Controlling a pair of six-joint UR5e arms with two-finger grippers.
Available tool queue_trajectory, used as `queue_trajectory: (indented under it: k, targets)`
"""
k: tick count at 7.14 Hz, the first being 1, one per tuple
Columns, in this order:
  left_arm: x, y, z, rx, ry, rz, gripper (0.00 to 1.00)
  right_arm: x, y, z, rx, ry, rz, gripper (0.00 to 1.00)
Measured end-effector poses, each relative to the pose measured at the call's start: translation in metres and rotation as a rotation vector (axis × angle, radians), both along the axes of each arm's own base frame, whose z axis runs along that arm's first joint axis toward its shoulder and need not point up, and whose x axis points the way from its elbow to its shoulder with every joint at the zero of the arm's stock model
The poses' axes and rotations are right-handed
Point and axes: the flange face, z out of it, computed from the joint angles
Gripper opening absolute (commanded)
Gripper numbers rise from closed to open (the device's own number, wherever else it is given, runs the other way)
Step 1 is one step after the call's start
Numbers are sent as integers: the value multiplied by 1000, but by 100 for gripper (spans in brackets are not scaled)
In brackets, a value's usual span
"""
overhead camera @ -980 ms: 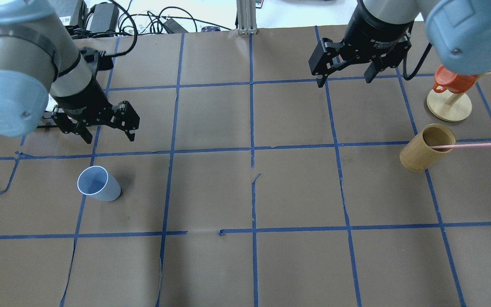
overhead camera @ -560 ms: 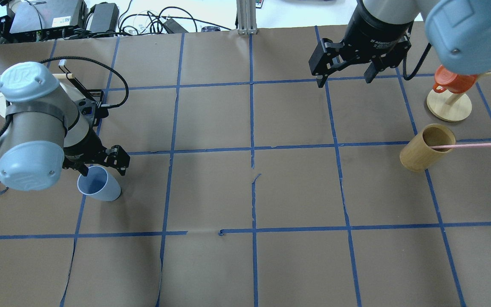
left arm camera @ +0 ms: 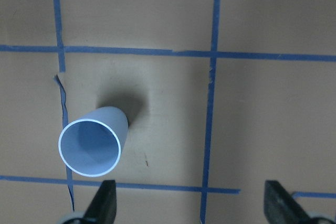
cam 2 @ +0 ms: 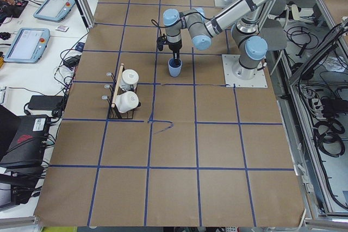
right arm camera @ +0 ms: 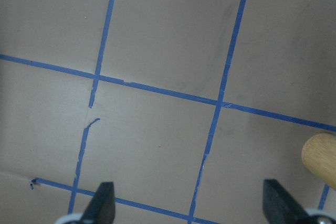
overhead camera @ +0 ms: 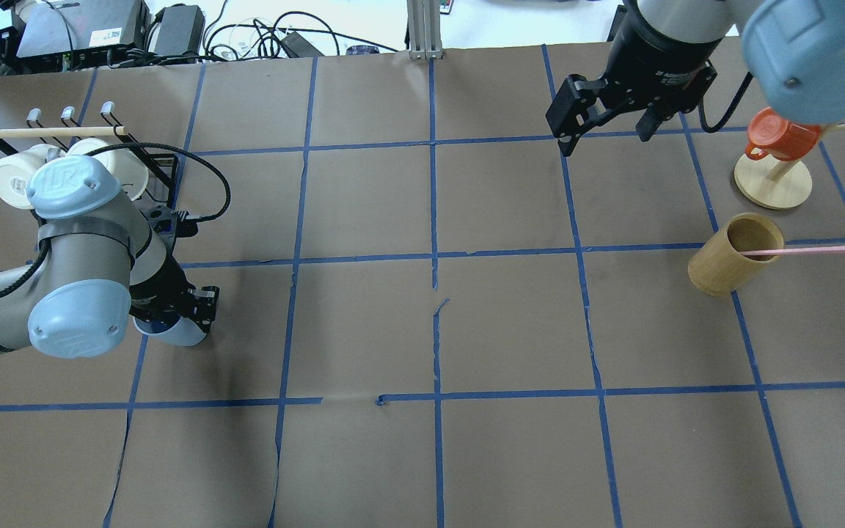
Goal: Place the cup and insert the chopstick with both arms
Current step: 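Lower the left gripper onto the light blue cup and grasp it, then set the blue cup at table center with left gripper while right reaches chopstick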
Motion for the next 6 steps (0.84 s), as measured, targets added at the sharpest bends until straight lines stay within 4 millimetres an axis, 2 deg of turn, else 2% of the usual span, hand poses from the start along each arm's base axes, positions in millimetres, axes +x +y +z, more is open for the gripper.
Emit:
queue_trajectory:
  k: [2, 3, 4, 5, 6]
  targets:
    - [2, -8, 11, -48, -17, 46, 0, -42, -4, -28, 46, 4, 47, 100]
    - [-3, -19, 22, -86, -26, 93, 0, -69, -3, -43, 65, 1, 82, 100]
    - [-21, -30, 35, -122, -20, 142, 0, -95, 1, -52, 68, 8, 122, 100]
    - [-59, -42, 52, -163, 2, 193, 0, -120, 5, -54, 61, 28, 147, 100]
    - [-110, -48, 67, -194, 26, 247, 0, -150, 7, -59, 62, 39, 134, 100]
